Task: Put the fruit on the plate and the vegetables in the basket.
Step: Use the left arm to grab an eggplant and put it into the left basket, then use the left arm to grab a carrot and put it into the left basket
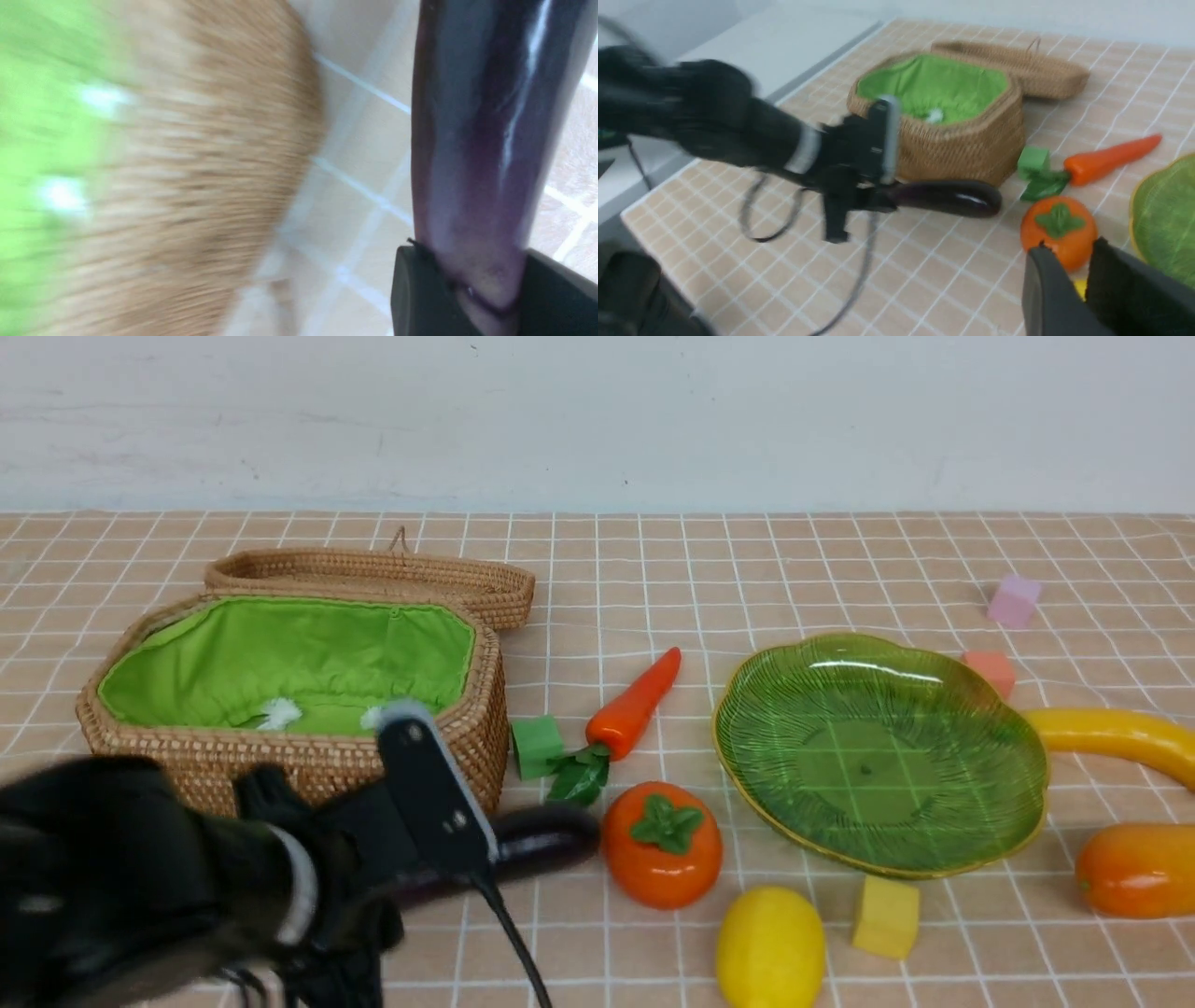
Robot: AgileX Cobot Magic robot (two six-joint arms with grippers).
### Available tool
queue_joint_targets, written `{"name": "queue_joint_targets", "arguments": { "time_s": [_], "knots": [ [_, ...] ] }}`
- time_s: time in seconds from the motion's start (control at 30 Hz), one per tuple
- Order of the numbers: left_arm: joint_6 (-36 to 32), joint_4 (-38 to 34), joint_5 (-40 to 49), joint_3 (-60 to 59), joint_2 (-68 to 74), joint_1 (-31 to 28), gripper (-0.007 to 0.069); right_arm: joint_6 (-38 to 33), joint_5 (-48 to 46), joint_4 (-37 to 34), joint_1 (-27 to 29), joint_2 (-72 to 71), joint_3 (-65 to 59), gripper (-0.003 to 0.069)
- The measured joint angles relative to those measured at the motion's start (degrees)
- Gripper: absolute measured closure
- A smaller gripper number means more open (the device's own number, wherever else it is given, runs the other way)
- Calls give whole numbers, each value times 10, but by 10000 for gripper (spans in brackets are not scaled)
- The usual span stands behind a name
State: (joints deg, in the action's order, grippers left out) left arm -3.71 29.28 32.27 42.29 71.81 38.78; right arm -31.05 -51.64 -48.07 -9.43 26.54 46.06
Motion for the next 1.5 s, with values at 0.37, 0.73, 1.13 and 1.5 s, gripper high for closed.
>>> {"name": "queue_joint_targets", "arguments": {
  "time_s": [0.37, 0.73, 1.13, 1.5],
  "knots": [
    [-182, 66, 32, 165, -1, -157, 402, -1, 25, -16, 0, 0, 0, 498],
    [-285, 30, 12, 194, 130, -266, 269, -1, 2, -17, 0, 0, 0, 497],
    [-91, -147, 12, 225, 84, -224, 163, 12, -6, -17, 0, 1, 0, 497],
    [-27, -325, 180, 488, 262, -72, 398, 31, -47, -17, 0, 13, 0, 494]
  ]
}}
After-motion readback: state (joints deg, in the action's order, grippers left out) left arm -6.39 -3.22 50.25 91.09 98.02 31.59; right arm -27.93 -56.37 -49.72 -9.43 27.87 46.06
